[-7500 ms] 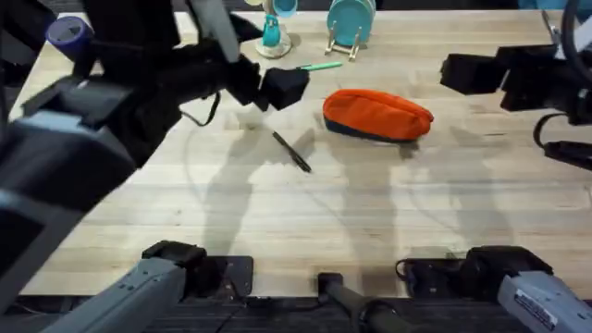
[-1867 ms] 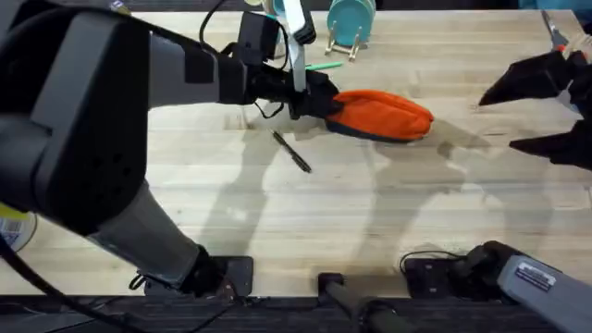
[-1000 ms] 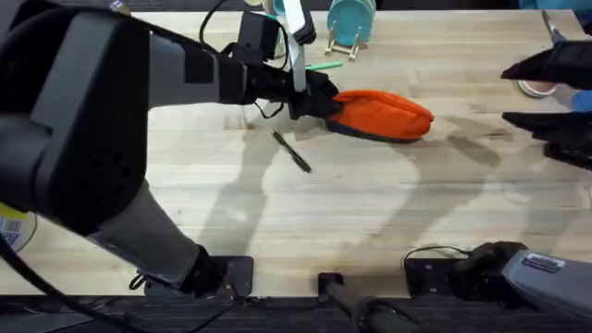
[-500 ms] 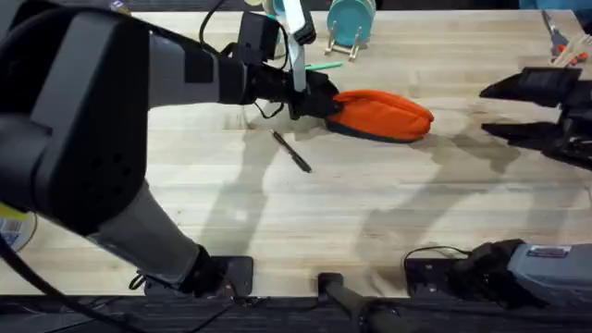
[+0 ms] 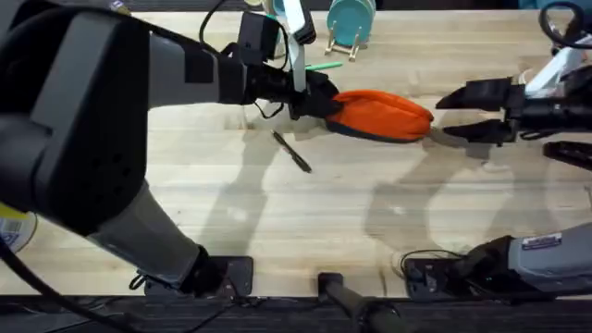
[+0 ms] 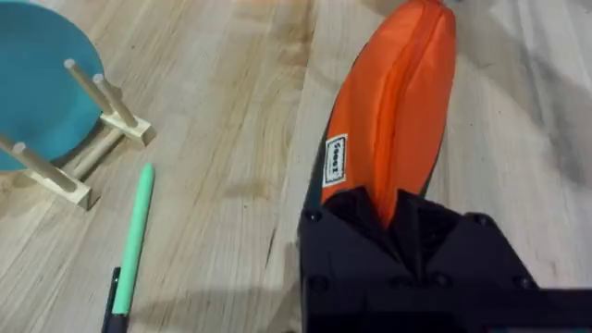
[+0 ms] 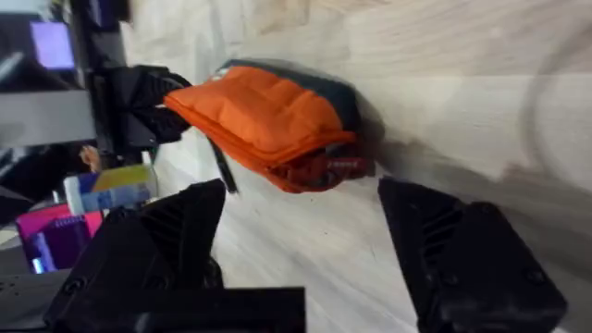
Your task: Unzip the bag, pick up the pens from the table one at a time and place them inside, then zip the bag closed.
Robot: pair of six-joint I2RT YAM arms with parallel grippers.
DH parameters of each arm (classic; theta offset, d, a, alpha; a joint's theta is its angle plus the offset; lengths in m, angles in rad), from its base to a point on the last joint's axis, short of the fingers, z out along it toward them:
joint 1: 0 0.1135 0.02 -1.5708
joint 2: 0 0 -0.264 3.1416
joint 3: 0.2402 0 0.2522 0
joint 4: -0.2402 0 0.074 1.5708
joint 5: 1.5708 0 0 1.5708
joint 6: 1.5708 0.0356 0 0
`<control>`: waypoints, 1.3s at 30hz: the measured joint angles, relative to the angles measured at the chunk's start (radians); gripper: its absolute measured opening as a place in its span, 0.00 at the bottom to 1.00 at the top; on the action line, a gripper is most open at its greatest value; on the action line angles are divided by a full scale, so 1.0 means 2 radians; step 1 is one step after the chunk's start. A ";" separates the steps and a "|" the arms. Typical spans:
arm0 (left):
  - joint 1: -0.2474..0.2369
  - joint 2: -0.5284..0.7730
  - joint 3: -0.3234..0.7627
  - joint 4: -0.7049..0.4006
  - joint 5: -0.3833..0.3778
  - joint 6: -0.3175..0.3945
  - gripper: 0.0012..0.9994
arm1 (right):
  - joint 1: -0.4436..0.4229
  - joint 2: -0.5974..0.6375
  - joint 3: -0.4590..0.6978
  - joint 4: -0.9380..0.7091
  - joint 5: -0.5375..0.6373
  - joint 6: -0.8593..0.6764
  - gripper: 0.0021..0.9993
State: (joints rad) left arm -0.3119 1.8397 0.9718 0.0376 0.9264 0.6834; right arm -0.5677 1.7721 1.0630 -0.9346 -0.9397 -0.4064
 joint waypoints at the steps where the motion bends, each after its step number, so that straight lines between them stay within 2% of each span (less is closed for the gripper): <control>1: 0.000 0.000 0.000 0.000 0.000 0.000 0.04 | 0.005 0.000 0.000 0.002 0.004 0.004 1.00; 17: 0.000 0.000 0.000 0.000 -0.001 0.000 0.04 | 0.064 0.000 0.000 0.056 0.029 0.076 1.00; 39: 0.000 0.000 0.000 0.000 -0.001 0.000 0.04 | 0.081 0.000 -0.009 0.078 0.036 0.134 1.00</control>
State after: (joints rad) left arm -0.3119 1.8396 0.9718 0.0376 0.9241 0.6834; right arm -0.4050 1.7721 1.0451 -0.7778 -0.8673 -0.1389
